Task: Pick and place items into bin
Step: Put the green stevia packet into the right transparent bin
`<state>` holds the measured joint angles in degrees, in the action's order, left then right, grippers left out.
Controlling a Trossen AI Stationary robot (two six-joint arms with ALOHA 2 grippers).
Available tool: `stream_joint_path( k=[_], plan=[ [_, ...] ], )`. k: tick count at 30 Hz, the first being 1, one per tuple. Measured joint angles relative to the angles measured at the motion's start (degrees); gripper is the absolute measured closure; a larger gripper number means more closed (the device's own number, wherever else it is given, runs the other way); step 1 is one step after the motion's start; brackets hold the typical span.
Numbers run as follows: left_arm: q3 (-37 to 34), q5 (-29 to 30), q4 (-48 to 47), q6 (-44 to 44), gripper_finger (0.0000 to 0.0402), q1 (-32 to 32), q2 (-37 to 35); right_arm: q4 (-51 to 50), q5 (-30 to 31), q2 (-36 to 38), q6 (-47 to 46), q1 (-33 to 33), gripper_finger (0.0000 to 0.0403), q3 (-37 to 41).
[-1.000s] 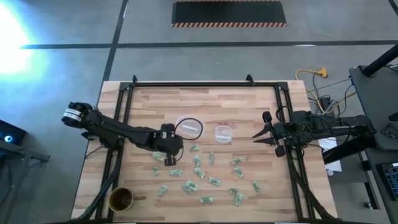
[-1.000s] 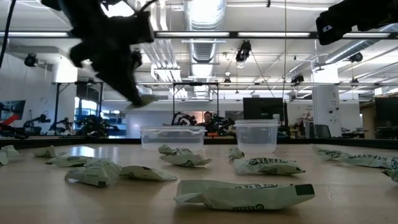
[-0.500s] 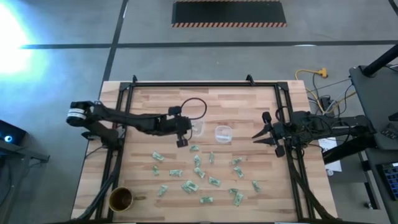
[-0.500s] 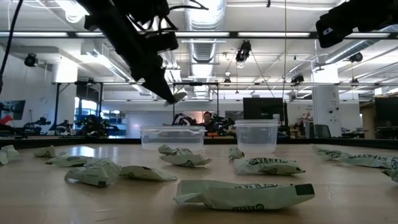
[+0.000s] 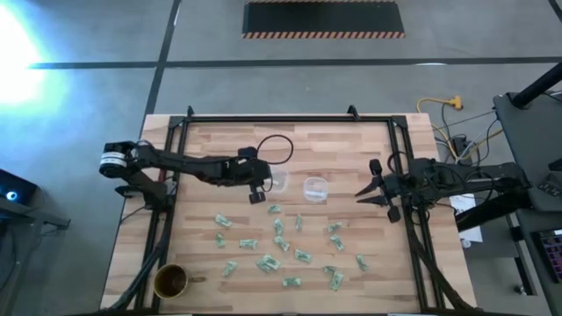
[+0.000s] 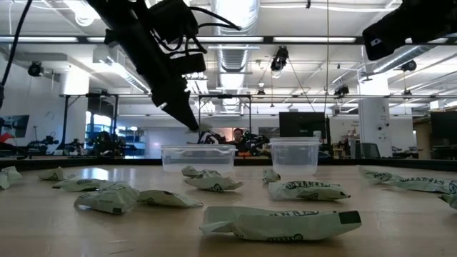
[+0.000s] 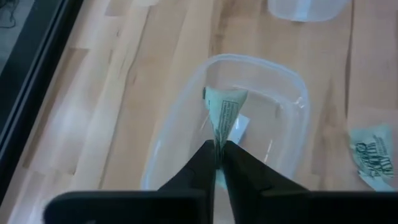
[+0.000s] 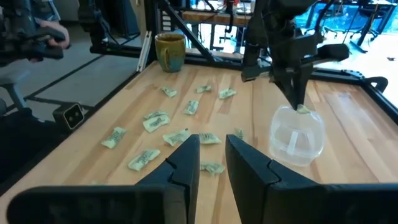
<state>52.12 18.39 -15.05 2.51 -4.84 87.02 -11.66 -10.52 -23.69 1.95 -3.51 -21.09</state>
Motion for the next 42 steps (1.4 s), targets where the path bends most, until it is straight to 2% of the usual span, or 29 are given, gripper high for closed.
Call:
stream_joint_path(
  k=[8,12,16,18,20,28,33,42],
  plan=[
    [0.10,0.05,-0.40,-0.05,0.0289,-0.30,-0.60,1.00,-0.02,-2.47,1.47,0.00,0.0335,1.71],
    [0.32,-1.19,-1.36,-0.29,0.0267,0.28,-1.46,1.09,-1.18,-5.06,-1.60,0.00,0.0335,1.75],
    [0.05,-1.96,-1.79,-0.55,0.0263,2.34,-1.88,1.16,-6.26,-9.34,-1.83,-1.33,0.0335,1.75],
    [0.00,-1.99,-2.29,-0.55,0.0263,3.32,-1.88,1.10,-6.00,-12.07,-0.79,-2.93,0.0335,1.77],
    [0.00,-1.98,-2.34,-0.56,0.0263,4.21,-1.92,1.50,-4.60,-14.92,0.38,-4.63,0.0335,1.78],
    [0.00,-1.94,-2.55,-0.64,0.0263,7.36,-1.95,3.01,8.19,-27.01,1.12,-8.90,0.0335,1.78],
    [0.00,-1.90,-2.73,-0.86,0.0263,8.56,-2.12,7.31,9.00,-33.94,1.69,-8.98,0.0335,1.71],
    [0.00,-1.88,-5.06,-3.79,0.0263,10.66,-4.32,7.76,8.78,-44.20,-0.30,-9.02,0.0335,-0.50]
  ],
)
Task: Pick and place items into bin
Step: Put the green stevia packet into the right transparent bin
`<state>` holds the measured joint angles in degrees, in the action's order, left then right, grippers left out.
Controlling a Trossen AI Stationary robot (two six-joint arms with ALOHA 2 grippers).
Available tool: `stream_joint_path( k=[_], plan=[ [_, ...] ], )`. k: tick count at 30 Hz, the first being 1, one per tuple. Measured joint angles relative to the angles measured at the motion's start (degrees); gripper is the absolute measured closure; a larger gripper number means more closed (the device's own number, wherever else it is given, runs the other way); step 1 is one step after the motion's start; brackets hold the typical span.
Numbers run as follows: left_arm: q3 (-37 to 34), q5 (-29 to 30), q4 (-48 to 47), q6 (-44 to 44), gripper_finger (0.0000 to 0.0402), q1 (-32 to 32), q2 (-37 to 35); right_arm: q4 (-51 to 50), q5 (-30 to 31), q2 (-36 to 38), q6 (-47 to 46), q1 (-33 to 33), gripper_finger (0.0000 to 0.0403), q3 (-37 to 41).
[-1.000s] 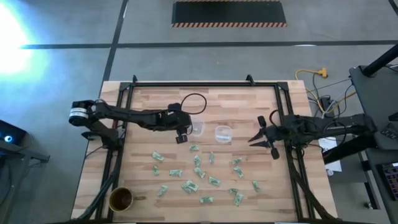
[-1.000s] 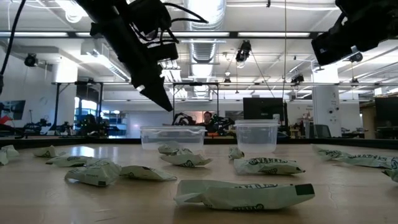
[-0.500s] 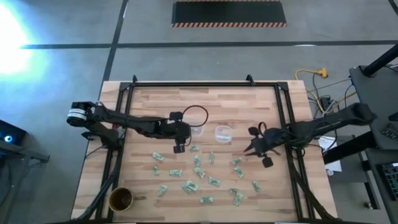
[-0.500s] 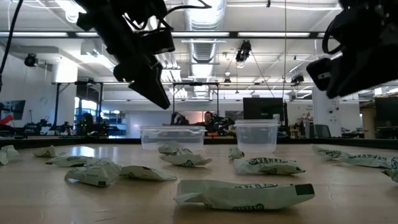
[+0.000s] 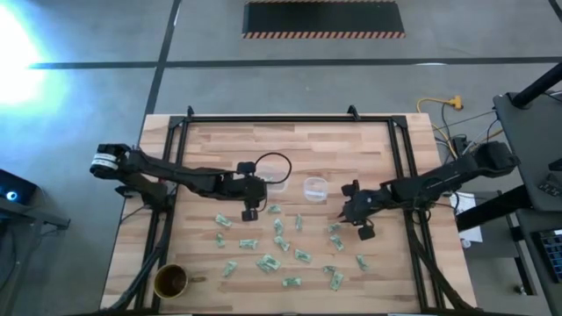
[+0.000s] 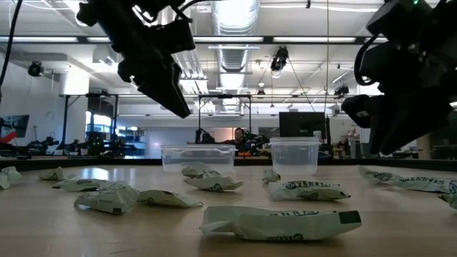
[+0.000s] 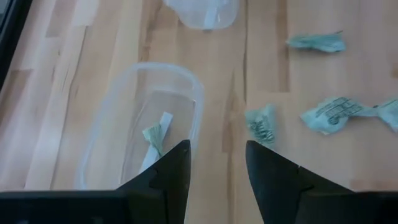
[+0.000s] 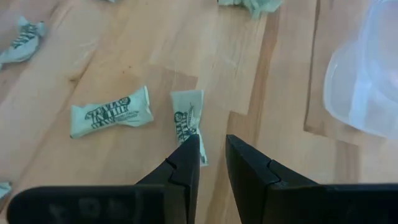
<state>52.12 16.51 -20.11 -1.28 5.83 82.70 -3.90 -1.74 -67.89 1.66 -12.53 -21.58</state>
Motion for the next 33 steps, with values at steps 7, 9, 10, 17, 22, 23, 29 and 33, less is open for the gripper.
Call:
stream_joint_path(
  k=[7,9,10,17,22,23,29,33],
  plan=[
    [-0.04,0.10,-0.78,-1.41,0.0263,1.56,-2.29,1.09,-1.57,-5.86,-1.27,0.00,0.0335,-1.90],
    [-0.02,0.26,-0.50,-1.44,0.0263,1.93,-2.64,1.86,-2.52,-7.37,-1.26,-0.20,0.0334,-2.19],
    [-0.08,0.23,-1.06,-1.47,0.0263,2.11,-2.94,2.41,-2.66,-8.12,-1.23,-0.33,0.0331,-2.38],
    [-1.19,0.25,-0.99,-2.92,0.0263,2.46,-4.03,3.02,-2.78,-11.22,-1.27,-0.61,0.0302,-3.74],
    [-2.05,0.26,-0.98,-4.39,0.0263,2.56,-4.42,2.88,-2.75,-13.83,-1.45,-0.59,0.0286,-4.36],
    [-2.13,0.27,-0.95,-4.39,0.0263,2.56,-4.55,3.04,-2.78,-14.23,-1.47,-0.59,0.0284,-4.51],
    [-2.25,0.24,-0.95,-4.46,0.0263,2.95,-4.88,2.89,-2.64,-14.28,-1.47,-0.59,0.0290,-4.66],
    [-2.25,0.27,-0.96,-4.61,0.0263,3.20,-5.04,2.44,-2.56,-12.75,-0.38,-0.59,0.0324,-4.53]
  ],
)
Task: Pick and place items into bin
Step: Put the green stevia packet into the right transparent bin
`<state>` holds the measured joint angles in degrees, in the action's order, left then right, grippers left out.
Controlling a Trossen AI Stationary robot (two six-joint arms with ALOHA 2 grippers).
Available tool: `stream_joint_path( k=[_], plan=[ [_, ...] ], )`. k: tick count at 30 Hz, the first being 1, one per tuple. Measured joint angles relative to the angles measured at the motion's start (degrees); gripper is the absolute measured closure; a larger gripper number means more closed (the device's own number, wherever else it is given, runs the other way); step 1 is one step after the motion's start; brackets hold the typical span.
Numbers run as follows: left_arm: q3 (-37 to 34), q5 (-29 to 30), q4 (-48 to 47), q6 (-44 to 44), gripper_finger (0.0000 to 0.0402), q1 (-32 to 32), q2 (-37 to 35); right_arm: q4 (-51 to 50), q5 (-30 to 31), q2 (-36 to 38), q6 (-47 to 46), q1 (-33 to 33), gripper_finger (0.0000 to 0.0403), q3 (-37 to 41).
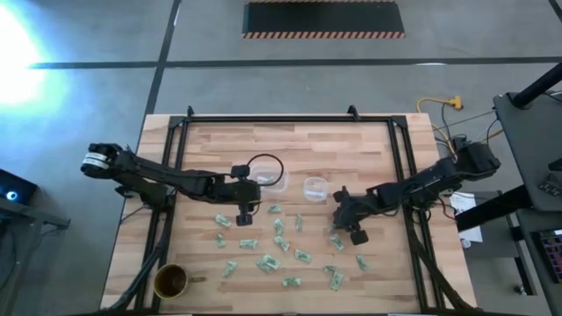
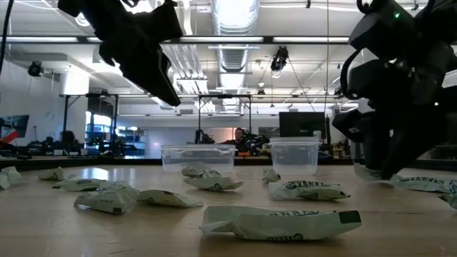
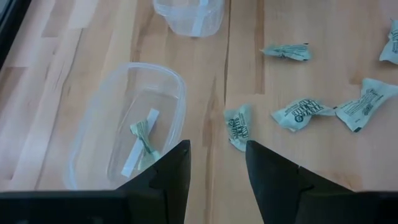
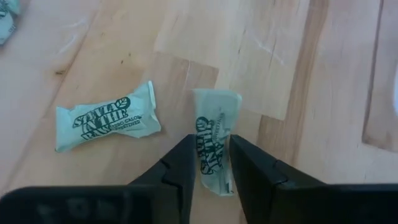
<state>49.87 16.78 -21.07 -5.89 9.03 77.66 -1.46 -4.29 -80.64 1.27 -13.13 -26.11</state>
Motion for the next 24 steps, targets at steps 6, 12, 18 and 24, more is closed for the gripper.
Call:
stream_joint_path(
  k=[6,12,18,24],
  plan=[
    [-0.02,-0.02,-0.01,-0.26,0.0263,0.49,-0.03,-0.04,0.04,2.24,1.88,0.00,0.0386,-0.02],
    [-0.02,-0.02,-0.15,-1.08,0.0263,0.92,-0.03,0.00,4.33,4.31,3.35,0.00,0.0394,-0.11],
    [-0.04,-0.02,-0.58,-1.37,0.0263,1.60,-0.03,0.80,18.53,7.21,7.25,0.00,0.0394,-1.22],
    [-0.04,-0.03,-0.68,-2.75,0.0263,2.37,-0.03,1.41,26.28,8.17,10.34,1.46,0.0394,-4.49]
  ],
)
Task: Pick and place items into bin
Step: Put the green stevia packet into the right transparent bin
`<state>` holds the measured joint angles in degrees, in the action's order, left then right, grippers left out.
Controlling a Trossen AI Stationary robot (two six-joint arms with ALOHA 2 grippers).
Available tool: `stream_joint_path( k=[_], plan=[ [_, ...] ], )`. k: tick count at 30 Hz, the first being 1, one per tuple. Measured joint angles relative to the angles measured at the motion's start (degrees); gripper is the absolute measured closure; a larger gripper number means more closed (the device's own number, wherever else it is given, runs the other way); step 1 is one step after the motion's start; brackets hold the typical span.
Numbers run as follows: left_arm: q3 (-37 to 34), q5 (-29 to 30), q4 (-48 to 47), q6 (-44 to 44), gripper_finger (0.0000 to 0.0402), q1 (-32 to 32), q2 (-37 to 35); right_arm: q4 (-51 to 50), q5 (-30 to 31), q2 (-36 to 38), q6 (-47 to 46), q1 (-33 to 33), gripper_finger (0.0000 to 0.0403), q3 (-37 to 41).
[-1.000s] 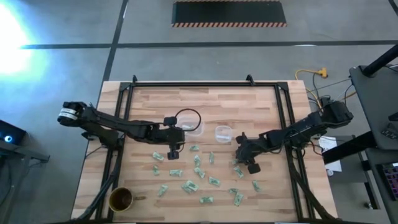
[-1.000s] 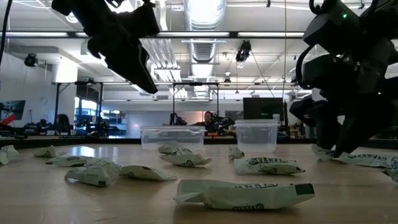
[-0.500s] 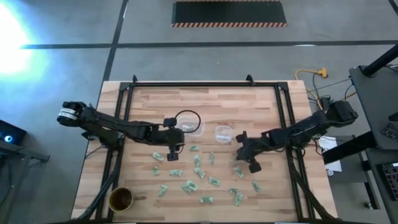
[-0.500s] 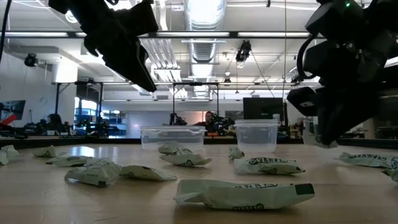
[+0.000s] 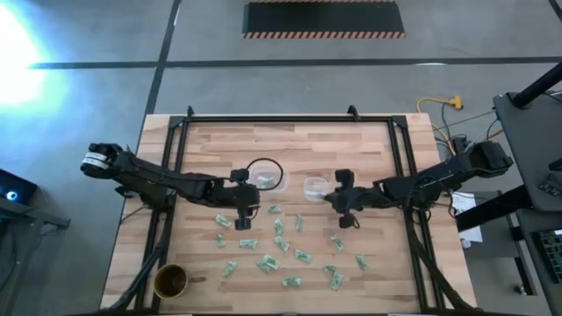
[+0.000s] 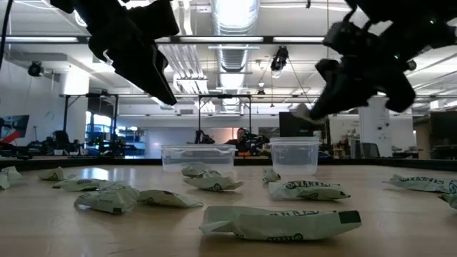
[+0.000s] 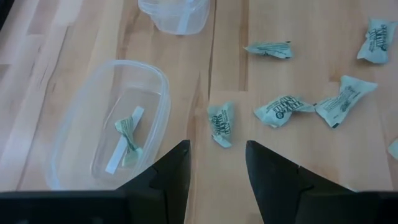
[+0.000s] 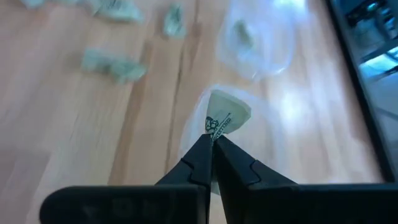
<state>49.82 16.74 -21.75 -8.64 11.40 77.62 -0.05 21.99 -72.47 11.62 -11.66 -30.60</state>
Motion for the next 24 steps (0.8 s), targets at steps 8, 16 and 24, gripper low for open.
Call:
stream_joint_path(
  k=[8,16,24],
  plan=[
    [-0.32,0.01,-0.26,-0.09,0.0263,0.41,-0.04,0.01,-0.06,-0.03,0.67,4.48,0.0394,-2.43],
    [-0.55,0.01,-0.22,-1.37,0.0263,0.74,-0.04,0.85,-4.47,-4.17,-0.94,9.10,0.0394,-2.24],
    [-0.57,0.01,-0.25,-1.53,0.0263,1.38,-0.04,2.20,-4.47,-8.52,-1.09,9.31,0.0394,-2.98]
  ],
)
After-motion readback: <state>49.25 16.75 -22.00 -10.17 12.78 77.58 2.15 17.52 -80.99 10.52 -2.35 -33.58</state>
